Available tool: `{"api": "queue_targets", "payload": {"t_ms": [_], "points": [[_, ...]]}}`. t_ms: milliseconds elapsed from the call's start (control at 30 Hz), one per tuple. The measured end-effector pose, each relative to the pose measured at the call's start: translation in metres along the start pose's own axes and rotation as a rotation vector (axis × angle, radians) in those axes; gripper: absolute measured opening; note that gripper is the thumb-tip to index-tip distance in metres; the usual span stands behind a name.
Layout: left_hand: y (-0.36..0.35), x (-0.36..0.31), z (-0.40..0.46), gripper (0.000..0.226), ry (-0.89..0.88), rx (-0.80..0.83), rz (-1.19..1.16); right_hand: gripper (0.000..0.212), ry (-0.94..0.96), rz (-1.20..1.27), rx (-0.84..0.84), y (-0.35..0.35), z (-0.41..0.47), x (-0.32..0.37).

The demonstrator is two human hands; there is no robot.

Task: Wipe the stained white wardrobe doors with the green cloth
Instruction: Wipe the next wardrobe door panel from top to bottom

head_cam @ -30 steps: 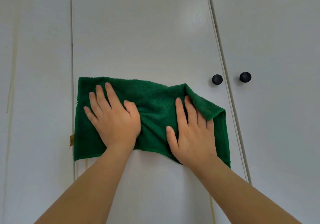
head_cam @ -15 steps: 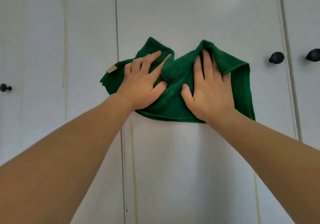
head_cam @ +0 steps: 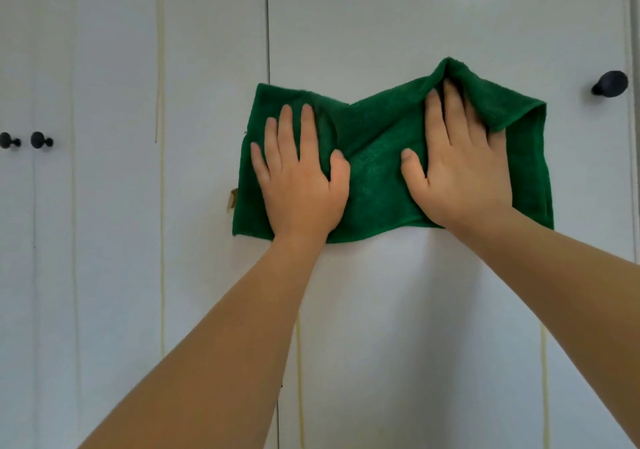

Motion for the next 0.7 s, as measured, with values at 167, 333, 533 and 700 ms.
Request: {"api": "queue_targets", "payload": {"t_ms": [167,333,533,700], "points": [[-0.021,0.005,-0.053,0.074,0.010,0.053,0.039,0.077,0.044,-0.051,0.068,-0.016,-0.037,0.008],[-0.016,-0.001,-0.031,0.082,-0.049,0.093,0.091,0.079,0.075,-0.047,0.079,-0.018,-0.036,0.007],[-0.003,-0.014,0.008,0.078,-0.147,0.043,0.108,0.076,0.080,-0.049,0.044,-0.020,-0.035,0.007],[-0.014,-0.012,-0.031,0.073,0.076,-0.039,-0.001,0.069,0.073,-0.040,0.007,-0.021,-0.034,0.006]]}}
Point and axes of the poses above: each hand's wrist, its own z-axis towards the middle knuckle, its own y-axis out of the back of the hand, x = y × z, the point moved 6 cm from there along z, towards the middle knuckle, and after that the axes turned 15 degrees about x, right-handed, at the moved point
